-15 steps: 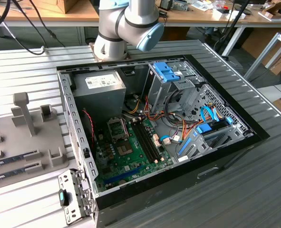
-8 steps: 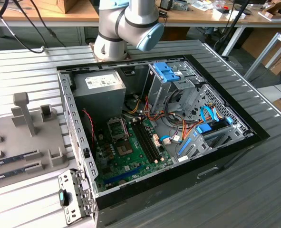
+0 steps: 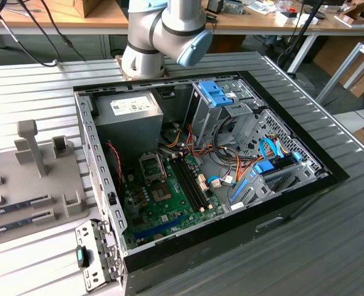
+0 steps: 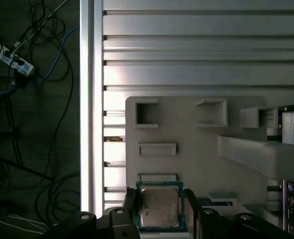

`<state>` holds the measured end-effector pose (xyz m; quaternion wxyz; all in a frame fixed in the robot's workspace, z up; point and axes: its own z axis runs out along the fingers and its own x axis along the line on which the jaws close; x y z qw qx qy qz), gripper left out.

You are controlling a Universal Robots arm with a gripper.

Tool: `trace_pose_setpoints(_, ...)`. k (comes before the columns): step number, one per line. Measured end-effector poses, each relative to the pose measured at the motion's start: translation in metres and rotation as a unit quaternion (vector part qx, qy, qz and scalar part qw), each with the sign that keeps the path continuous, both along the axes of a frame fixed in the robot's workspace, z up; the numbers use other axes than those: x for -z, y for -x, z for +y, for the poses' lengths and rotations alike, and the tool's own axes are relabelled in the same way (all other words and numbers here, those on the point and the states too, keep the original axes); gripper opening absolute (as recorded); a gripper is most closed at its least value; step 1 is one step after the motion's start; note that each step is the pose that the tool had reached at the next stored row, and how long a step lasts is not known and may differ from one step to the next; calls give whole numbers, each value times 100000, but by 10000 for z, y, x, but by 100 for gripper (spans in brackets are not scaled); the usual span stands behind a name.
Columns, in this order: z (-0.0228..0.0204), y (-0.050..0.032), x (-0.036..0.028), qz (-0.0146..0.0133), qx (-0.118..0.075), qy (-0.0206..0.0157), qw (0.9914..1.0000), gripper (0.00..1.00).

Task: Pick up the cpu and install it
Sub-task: 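Pick up the cpu and move it towards the insertion slot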

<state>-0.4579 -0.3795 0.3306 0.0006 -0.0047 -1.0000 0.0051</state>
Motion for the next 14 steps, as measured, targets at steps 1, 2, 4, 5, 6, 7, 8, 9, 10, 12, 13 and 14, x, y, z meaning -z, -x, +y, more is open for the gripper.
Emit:
trace_pose_setpoints(1,0,0,-20,-5,0,-16,100000,47)
trace_pose_setpoints(2,0,0,-33,-4,0,-24,100000,47)
trace_pose_setpoints(4,0,0,-62,-1,1,-41,100000,47)
trace_pose_setpoints(5,0,0,-75,4,1,-44,100000,47)
trace_pose_setpoints(6,0,0,-87,0,1,-52,100000,47)
trace_pose_setpoints(7,0,0,-99,-5,1,-56,100000,47)
trace_pose_setpoints(8,0,0,-115,2,2,-63,100000,47)
trace_pose_setpoints(9,0,0,-125,-2,1,-68,100000,47)
trace_pose_setpoints(10,0,0,-136,-1,3,-71,100000,47)
trace_pose_setpoints(12,0,0,-164,-6,0,-80,100000,47)
trace_pose_setpoints(13,0,0,-174,-8,2,-83,100000,47)
trace_pose_setpoints(14,0,0,-189,-1,0,-84,100000,47)
